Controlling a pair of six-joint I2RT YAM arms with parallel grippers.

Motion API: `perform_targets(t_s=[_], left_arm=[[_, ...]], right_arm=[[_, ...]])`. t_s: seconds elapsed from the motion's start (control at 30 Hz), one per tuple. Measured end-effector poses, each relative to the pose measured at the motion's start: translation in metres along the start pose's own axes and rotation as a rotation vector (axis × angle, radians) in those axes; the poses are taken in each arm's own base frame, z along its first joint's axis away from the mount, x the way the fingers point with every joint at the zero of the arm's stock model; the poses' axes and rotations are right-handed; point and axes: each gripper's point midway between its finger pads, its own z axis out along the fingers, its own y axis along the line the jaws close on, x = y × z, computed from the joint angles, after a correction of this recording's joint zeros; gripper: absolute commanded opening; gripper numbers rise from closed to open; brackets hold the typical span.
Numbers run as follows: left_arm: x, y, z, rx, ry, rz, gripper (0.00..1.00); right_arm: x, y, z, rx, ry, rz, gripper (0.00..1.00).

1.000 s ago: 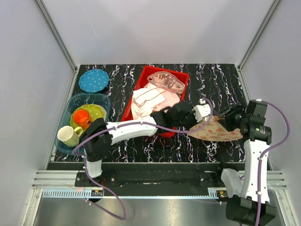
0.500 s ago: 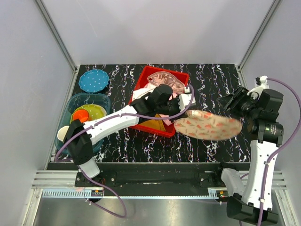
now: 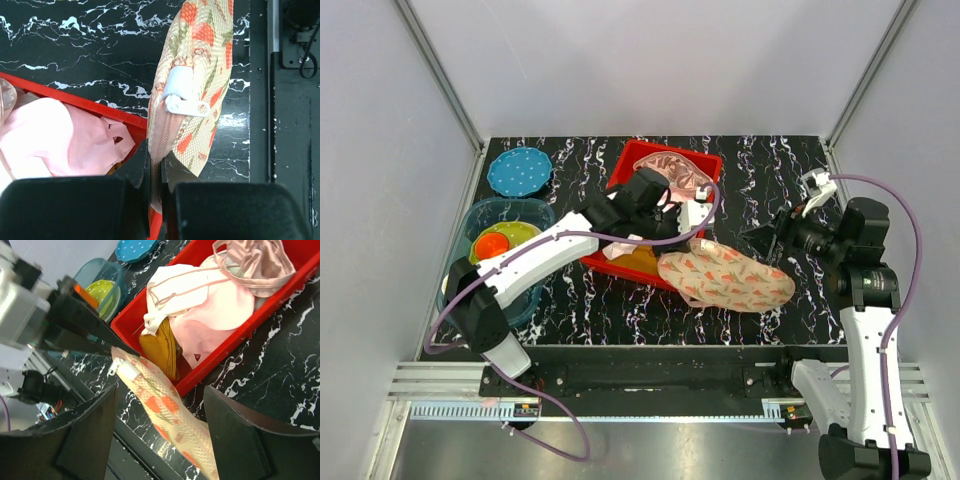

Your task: Unzip the laundry bag and remove the bra

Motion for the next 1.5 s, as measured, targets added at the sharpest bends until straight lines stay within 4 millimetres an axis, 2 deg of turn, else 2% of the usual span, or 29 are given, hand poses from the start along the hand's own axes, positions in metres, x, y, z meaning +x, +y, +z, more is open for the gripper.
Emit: perform_targets(t_s=[0.17,0.3,0.53,0.8,1.0,1.1,1.2,1.23,1.3,1.4,1.43,1.5], left_arm=[[-0.01,-0.011,-0.02,0.047,-0.022,0.033,0.0],[-0.017,-0.024,-0.029,0.097,-0.042,0.045,0.0],[-0.025,-0.032,-0.033,0.139,-0.064,0.046,0.0],[-0.035,-0.032,-0.036,0.148,-0.087,0.053,0.0],[-0.037,-0.032,-0.034,0.157,-0.091,0.039,0.0],[-0.035,-0.033,-0.031,0.166,-0.087,0.028,0.0],[-0.035,-0.033,-0.028,0.178,-0.085,0.017,0.0],[-0.036,-0.033,-0.027,0.181,-0.086,0.013,0.0],[-0.035,-0.033,-0.026,0.19,-0.084,0.0,0.0],[-0.035,-0.034,-0.026,0.196,-0.08,-0.017,0.0],[-0.035,-0.034,-0.026,0.197,-0.08,-0.021,0.07],[-0.036,-0.033,-0.025,0.195,-0.083,-0.03,0.32]], right_arm=[[0.02,0.011,-0.001,-0.078,0.004,-0.111,0.76],[0.023,0.025,-0.004,-0.163,-0.023,-0.199,0.75],[0.033,0.045,-0.001,-0.294,0.0,-0.296,0.75],[0.054,0.06,0.005,-0.392,0.046,-0.29,0.74],[0.064,0.073,0.017,-0.461,0.092,-0.283,0.69],[0.067,0.076,0.026,-0.469,0.102,-0.278,0.63],[0.068,0.073,0.035,-0.458,0.104,-0.256,0.37],[0.068,0.071,0.038,-0.449,0.105,-0.25,0.23],[0.067,0.065,0.042,-0.419,0.102,-0.246,0.11],[0.066,0.06,0.044,-0.384,0.095,-0.256,0.02],[0.066,0.059,0.043,-0.376,0.091,-0.265,0.01],[0.066,0.057,0.04,-0.348,0.076,-0.283,0.0]])
